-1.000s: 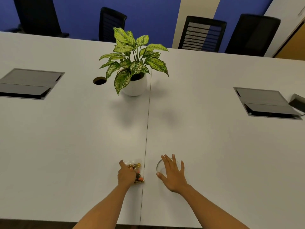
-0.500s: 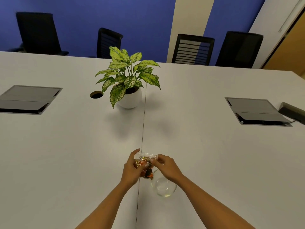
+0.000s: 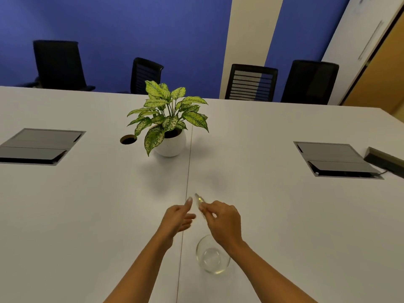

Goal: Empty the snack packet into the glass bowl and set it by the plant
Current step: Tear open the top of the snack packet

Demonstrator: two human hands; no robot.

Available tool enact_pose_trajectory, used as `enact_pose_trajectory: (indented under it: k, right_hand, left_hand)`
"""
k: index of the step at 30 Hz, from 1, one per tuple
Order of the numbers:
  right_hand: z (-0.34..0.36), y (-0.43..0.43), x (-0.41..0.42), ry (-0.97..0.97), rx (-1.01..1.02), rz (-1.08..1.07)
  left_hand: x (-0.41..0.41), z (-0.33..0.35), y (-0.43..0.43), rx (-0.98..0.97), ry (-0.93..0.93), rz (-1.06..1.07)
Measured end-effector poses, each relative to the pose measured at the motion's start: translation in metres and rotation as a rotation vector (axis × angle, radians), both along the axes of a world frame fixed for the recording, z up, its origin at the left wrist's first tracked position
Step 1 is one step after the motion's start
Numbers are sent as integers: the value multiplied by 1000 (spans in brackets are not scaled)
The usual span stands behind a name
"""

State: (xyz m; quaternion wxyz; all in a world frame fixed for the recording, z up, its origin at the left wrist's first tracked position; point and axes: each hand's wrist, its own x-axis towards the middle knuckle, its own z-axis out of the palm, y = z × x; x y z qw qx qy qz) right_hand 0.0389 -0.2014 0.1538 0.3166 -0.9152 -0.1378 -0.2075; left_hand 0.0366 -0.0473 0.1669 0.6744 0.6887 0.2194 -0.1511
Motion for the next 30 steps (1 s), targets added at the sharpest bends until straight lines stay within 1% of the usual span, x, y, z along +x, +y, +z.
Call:
enact_pose_trajectory:
  k: [2,4,7,10,11,12,13,16,17,19,22,25,30]
  right_hand:
    - [0,-1,-4,-185,-184,60]
    - [-3,-4,-9,-280,-282,110]
    - [-9,-6,-16,-319,-321,131]
    - [-8,-6,-22,-303,-311,136]
    - [-6,-6,-23,-254,-278,138]
    - [-3,-5,-25,-172,-202,143]
    - [0,-5,-28,-49,-78,143]
    - [11,-4,-30,380,419,112]
    - [15,-4,-28,472,547,81]
    - [22,-4,-24,588,712,24]
    - [29,-2,-22,702,836,-29]
    - [32,-2,-21,772,894,-79]
    - [31,-3,-19,810,885,-121]
  left_hand:
    - [2,8,-5,-97,10,-14]
    - [4,11,-10,-105,-3,49]
    - [2,10,-14,-48,15,147]
    - [-3,11,-13,-36,34,166]
    - [-4,10,-13,-31,25,157]
    - [-6,11,-12,-21,14,145]
    - [-7,12,-11,-7,3,131]
    - [-9,14,-12,31,-50,104]
    - [-10,15,-13,52,-66,100]
    - [-9,16,-17,135,-101,85]
    - [-9,18,-22,317,-168,40]
    - [-11,19,-27,466,-227,9]
    - [-18,20,-34,565,-307,-10]
